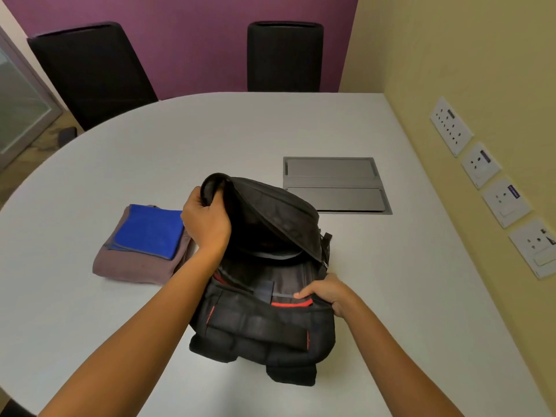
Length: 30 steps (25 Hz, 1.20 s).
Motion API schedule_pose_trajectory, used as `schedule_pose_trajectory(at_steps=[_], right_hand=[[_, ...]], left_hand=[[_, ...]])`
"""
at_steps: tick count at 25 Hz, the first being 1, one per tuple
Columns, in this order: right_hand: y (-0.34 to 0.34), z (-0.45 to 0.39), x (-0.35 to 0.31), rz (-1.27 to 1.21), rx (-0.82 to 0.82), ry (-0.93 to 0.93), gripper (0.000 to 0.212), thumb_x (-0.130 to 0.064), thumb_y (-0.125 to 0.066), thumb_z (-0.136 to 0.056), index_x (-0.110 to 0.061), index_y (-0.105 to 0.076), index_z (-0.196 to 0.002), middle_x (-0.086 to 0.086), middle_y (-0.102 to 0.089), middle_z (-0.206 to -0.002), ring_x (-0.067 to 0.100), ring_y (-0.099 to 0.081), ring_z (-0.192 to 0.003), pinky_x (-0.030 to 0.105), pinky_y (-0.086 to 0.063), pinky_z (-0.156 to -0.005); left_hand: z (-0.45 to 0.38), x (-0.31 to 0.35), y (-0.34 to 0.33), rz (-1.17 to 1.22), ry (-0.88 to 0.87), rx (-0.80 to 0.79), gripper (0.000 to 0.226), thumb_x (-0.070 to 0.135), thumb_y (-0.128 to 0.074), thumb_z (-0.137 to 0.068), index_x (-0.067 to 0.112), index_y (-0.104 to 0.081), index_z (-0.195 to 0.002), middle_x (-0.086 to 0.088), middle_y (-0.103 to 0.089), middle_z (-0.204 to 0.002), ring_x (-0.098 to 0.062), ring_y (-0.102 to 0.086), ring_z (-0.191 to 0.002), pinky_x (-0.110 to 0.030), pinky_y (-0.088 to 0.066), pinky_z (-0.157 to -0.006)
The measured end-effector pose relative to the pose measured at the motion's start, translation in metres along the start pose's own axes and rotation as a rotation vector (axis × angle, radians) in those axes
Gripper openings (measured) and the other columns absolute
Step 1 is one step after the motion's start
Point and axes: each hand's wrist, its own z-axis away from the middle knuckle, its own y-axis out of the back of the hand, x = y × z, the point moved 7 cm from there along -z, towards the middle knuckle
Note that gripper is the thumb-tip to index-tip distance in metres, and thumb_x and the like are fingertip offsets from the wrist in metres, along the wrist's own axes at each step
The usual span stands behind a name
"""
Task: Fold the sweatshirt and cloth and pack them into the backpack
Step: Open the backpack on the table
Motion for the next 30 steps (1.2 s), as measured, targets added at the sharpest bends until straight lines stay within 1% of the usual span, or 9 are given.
schedule_pose_trajectory(at_steps=[2, 10, 16, 19, 20, 22, 24, 27, 30], right_hand=[[0.005, 0.000, -0.006, -0.053, 0.090, 0.044, 0.078, 0.003, -0.087, -0.062, -0.004, -0.038, -0.122, 0.017, -0.055, -0.119, 0.035, -0.062, -0.100, 0.037, -0.055, -0.062], [-0.001, -0.035, -0.011, 0.007, 0.239, 0.223, 0.091, 0.001, -0.083, -0.072, -0.011, -0.024, -0.141, 0.014, -0.049, -0.132, 0.034, -0.052, -0.121, 0.039, -0.048, -0.097], [-0.001, -0.055, -0.030, -0.018, 0.346, 0.315, 0.095, -0.006, -0.088, -0.070, -0.011, -0.026, -0.141, 0.017, -0.050, -0.139, 0.037, -0.053, -0.125, 0.045, -0.046, -0.105], [0.010, -0.073, -0.032, -0.034, 0.223, 0.174, 0.107, -0.014, -0.098, -0.052, -0.003, -0.036, -0.138, 0.011, -0.055, -0.132, 0.035, -0.057, -0.119, 0.047, -0.048, -0.104], [0.013, -0.080, -0.028, -0.060, 0.129, 0.093, 0.105, -0.015, -0.100, -0.046, 0.000, -0.045, -0.134, 0.012, -0.060, -0.128, 0.034, -0.061, -0.113, 0.048, -0.052, -0.100], [0.021, -0.070, -0.032, -0.089, -0.009, -0.077, 0.059, 0.000, -0.088, -0.066, 0.001, -0.060, -0.118, 0.013, -0.067, -0.109, 0.029, -0.064, -0.097, 0.038, -0.060, -0.081], [0.046, -0.059, -0.051, -0.101, 0.068, -0.103, 0.034, 0.014, -0.062, -0.084, -0.006, -0.061, -0.111, 0.010, -0.063, -0.095, 0.023, -0.060, -0.084, 0.031, -0.059, -0.061], [0.084, -0.055, -0.096, -0.177, 0.343, 0.048, 0.040, 0.014, -0.050, -0.085, -0.006, -0.056, -0.119, 0.014, -0.060, -0.112, 0.023, -0.056, -0.093, 0.030, -0.049, -0.063], [0.058, -0.048, -0.142, -0.153, 0.436, 0.208, 0.028, 0.009, -0.051, -0.091, 0.000, -0.054, -0.117, 0.025, -0.053, -0.135, 0.024, -0.048, -0.099, 0.029, -0.046, -0.075]], left_hand=[[-0.007, 0.001, -0.005, 0.027, -0.002, -0.006, 0.016, 0.030, -0.064, -0.093, 0.016, -0.067, -0.085, -0.005, -0.068, -0.079, -0.010, -0.057, -0.071, -0.032, -0.053, -0.071], [-0.053, 0.009, -0.027, 0.044, 0.008, -0.042, 0.023, 0.018, -0.058, -0.095, 0.023, -0.057, -0.072, 0.007, -0.055, -0.068, -0.007, -0.050, -0.065, -0.025, -0.046, -0.065], [-0.059, -0.002, -0.035, 0.002, -0.041, -0.361, 0.022, 0.007, -0.060, -0.093, 0.017, -0.059, -0.074, 0.004, -0.058, -0.068, -0.006, -0.052, -0.065, -0.015, -0.047, -0.062], [-0.050, -0.013, -0.029, -0.020, -0.090, -0.562, 0.020, 0.001, -0.061, -0.092, 0.014, -0.062, -0.077, 0.003, -0.061, -0.070, -0.008, -0.057, -0.068, -0.019, -0.049, -0.065], [-0.046, -0.018, -0.025, -0.028, -0.104, -0.613, 0.019, 0.000, -0.061, -0.091, 0.014, -0.063, -0.078, 0.003, -0.063, -0.071, -0.009, -0.058, -0.069, -0.021, -0.049, -0.066], [-0.035, -0.031, -0.013, -0.047, -0.152, -0.696, 0.015, -0.001, -0.059, -0.088, 0.012, -0.064, -0.084, 0.002, -0.065, -0.077, -0.010, -0.061, -0.075, -0.024, -0.050, -0.071], [-0.020, -0.043, -0.003, -0.082, -0.245, -0.791, 0.016, -0.003, -0.061, -0.085, 0.009, -0.067, -0.092, 0.000, -0.067, -0.088, -0.012, -0.064, -0.086, -0.027, -0.053, -0.083], [0.002, -0.066, 0.008, -0.170, -0.379, -0.983, 0.024, -0.001, -0.068, -0.085, 0.015, -0.073, -0.102, 0.007, -0.070, -0.100, -0.017, -0.064, -0.099, -0.036, -0.051, -0.095], [0.021, -0.095, 0.020, -0.365, -0.536, -1.157, 0.026, 0.018, -0.074, -0.082, 0.029, -0.073, -0.106, 0.018, -0.065, -0.106, -0.010, -0.056, -0.107, -0.041, -0.042, -0.100]])
